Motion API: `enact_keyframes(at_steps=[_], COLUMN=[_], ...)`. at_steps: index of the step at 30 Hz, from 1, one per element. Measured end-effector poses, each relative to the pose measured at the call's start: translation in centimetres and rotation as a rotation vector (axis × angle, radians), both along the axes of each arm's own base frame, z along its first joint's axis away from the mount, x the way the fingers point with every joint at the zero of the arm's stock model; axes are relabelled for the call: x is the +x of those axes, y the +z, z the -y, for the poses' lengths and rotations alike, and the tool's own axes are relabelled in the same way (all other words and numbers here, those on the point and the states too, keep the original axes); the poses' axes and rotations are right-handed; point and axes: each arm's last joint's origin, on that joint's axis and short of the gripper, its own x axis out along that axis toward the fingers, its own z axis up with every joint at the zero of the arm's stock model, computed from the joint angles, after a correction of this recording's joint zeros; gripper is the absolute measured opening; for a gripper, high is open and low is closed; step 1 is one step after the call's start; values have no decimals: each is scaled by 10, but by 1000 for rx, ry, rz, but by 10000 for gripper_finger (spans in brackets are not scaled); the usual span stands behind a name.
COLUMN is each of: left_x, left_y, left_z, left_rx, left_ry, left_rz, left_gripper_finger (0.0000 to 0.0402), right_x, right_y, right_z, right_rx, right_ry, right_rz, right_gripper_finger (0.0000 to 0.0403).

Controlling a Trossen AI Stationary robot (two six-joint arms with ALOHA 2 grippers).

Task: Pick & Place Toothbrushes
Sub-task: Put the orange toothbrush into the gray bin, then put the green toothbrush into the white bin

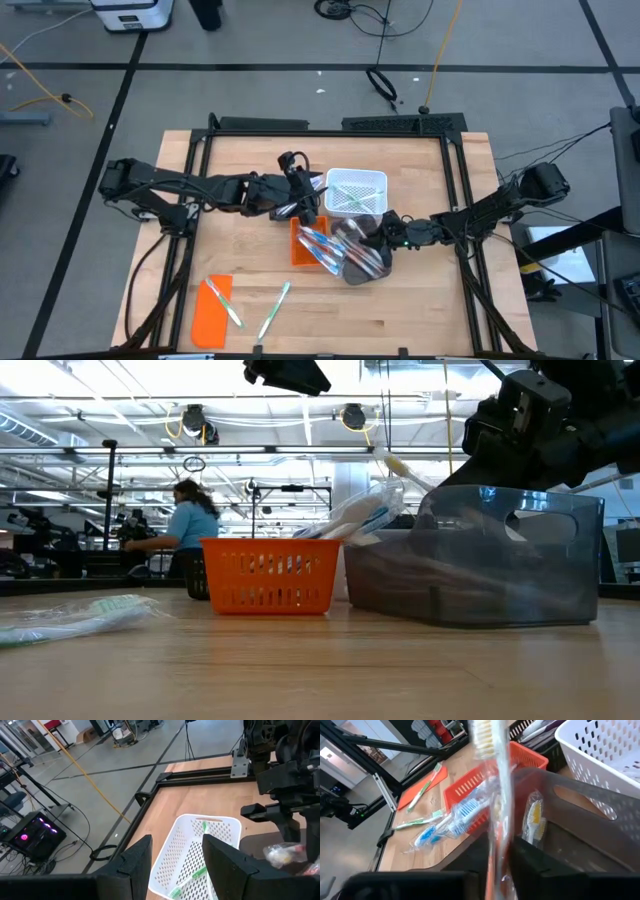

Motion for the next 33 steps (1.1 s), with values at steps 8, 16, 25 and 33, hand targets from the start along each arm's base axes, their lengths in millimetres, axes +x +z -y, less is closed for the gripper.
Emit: enact_keyframes(at_steps=[8,16,25,33], left_x=[0,0,0,-1], left_y=[0,0,0,-2], left_z=[0,0,0,1], left_rx=[0,0,0,-43], left_ry=[0,0,0,15], left_rz=[4,3,-1,0], left_gripper_finger=[177,177,177,177], right_x=[0,-1,1,1], right_y=[0,1,6,7], right_z=[0,-4,-5,-4], right_rx=[-21,-46,-78,-138], right_ry=[8,36,53,67], right_rz=[0,7,66,72], right_gripper_finger=[129,167,222,221])
